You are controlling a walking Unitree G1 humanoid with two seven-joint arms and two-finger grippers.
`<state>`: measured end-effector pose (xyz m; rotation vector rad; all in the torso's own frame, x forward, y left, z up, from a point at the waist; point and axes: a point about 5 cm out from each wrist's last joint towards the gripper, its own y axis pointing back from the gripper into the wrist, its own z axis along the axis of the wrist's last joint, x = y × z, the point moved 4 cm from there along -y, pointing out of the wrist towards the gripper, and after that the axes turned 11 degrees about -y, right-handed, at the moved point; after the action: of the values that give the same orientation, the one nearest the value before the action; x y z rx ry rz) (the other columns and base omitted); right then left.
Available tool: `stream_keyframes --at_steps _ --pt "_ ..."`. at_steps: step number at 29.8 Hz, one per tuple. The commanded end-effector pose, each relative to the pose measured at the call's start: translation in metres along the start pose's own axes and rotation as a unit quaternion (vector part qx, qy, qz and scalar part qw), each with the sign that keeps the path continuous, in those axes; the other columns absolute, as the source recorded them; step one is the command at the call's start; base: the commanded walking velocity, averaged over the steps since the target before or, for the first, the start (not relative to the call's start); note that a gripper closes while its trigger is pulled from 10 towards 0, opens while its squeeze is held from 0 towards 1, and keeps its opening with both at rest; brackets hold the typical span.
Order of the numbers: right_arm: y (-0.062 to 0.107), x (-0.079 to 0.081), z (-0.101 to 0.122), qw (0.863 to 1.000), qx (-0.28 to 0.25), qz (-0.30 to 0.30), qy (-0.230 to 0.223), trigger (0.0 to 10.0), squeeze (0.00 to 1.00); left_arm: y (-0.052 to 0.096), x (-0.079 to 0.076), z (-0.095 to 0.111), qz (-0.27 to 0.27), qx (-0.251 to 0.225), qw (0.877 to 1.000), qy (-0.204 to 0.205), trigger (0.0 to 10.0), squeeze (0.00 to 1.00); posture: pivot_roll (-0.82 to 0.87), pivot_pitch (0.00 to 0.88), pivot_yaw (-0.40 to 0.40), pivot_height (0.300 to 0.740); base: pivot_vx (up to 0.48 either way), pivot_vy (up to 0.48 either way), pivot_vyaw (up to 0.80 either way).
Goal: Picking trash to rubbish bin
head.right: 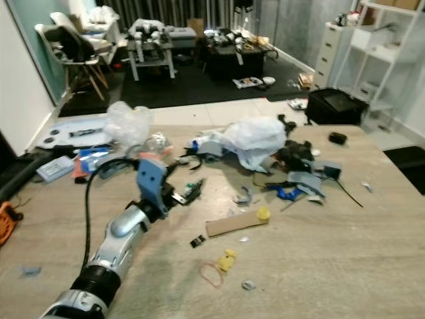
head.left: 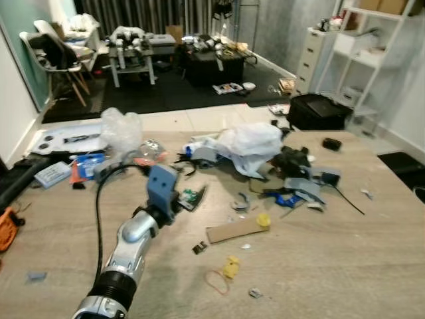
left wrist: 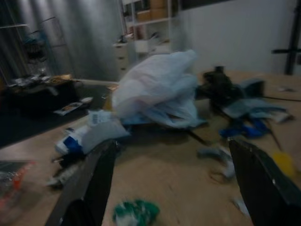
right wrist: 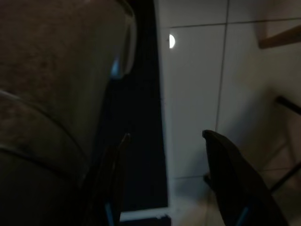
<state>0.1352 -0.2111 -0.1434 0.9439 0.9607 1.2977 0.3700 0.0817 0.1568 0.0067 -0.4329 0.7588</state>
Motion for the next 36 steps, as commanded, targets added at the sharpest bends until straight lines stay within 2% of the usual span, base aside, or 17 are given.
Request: stream_keyframes --at_steps 1,2,3,4,8,13,16,26,29,34,36 --pt "0.000 0.002 -0.014 1.000 0.019 0.004 -0.007 10.0 0.00 0.007 -0.024 -0.003 -0.101 0.006 0.995 0.011 10.0 0.00 -0.09 0.110 0.043 0.740 0.000 0.000 0.00" --pt "0.000 0.002 -0.014 1.000 0.019 0.004 -0.007 10.0 0.00 0.007 -0.024 -0.003 -0.101 0.006 0.995 0.011 10.0 0.00 -0.09 0.110 0.043 0.740 0.000 0.000 0.00" --pt "0.001 0.001 -0.016 1.000 0.021 0.003 -0.009 10.0 0.00 0.012 -0.039 -0.003 -0.157 0.009 0.987 0.014 10.0 0.00 -0.09 0.112 0.046 0.740 0.000 0.000 0.00" --pt "0.001 0.002 -0.017 1.000 0.022 0.003 -0.010 10.0 0.00 0.012 -0.044 -0.004 -0.168 0.009 0.986 0.014 10.0 0.00 -0.09 0.113 0.047 0.740 0.000 0.000 0.00" --pt "0.001 0.002 -0.019 1.000 0.023 0.004 -0.011 10.0 0.00 0.011 -0.053 -0.005 -0.182 0.011 0.983 0.011 10.0 0.00 -0.09 0.114 0.049 0.740 0.000 0.000 0.00" --pt "0.001 0.001 -0.020 1.000 0.024 0.003 -0.013 10.0 0.00 0.011 -0.077 -0.011 -0.220 0.023 0.975 0.013 10.0 0.00 -0.09 0.113 0.046 0.740 0.000 -0.462 0.00" --pt "0.001 0.001 -0.020 1.000 0.023 0.003 -0.012 10.0 0.00 0.012 -0.084 -0.011 -0.234 0.023 0.972 0.025 10.0 0.00 -0.09 0.112 0.044 0.740 0.000 -0.480 0.00" --pt "0.000 0.003 -0.016 1.000 0.019 0.004 -0.009 10.0 0.00 0.009 -0.075 0.007 -0.232 -0.010 0.972 0.026 10.0 0.00 -0.09 0.112 0.042 0.740 0.000 0.000 0.00" --pt "0.000 0.004 -0.016 1.000 0.020 0.005 -0.010 10.0 0.00 0.009 -0.071 0.002 -0.227 0.008 0.974 0.005 10.0 0.00 -0.10 0.118 0.048 0.740 0.000 0.000 0.00" --pt "0.000 0.005 -0.018 1.000 0.022 0.006 -0.011 10.0 0.00 0.009 -0.065 -0.002 -0.215 0.020 0.977 0.000 10.0 0.00 -0.10 0.127 0.056 0.740 0.000 0.000 0.00" --pt "0.000 0.007 -0.021 1.000 0.025 0.007 -0.014 10.0 0.00 0.008 -0.058 -0.007 -0.191 0.028 0.981 0.036 10.0 0.00 -0.10 0.141 0.067 0.740 0.000 0.000 0.00"
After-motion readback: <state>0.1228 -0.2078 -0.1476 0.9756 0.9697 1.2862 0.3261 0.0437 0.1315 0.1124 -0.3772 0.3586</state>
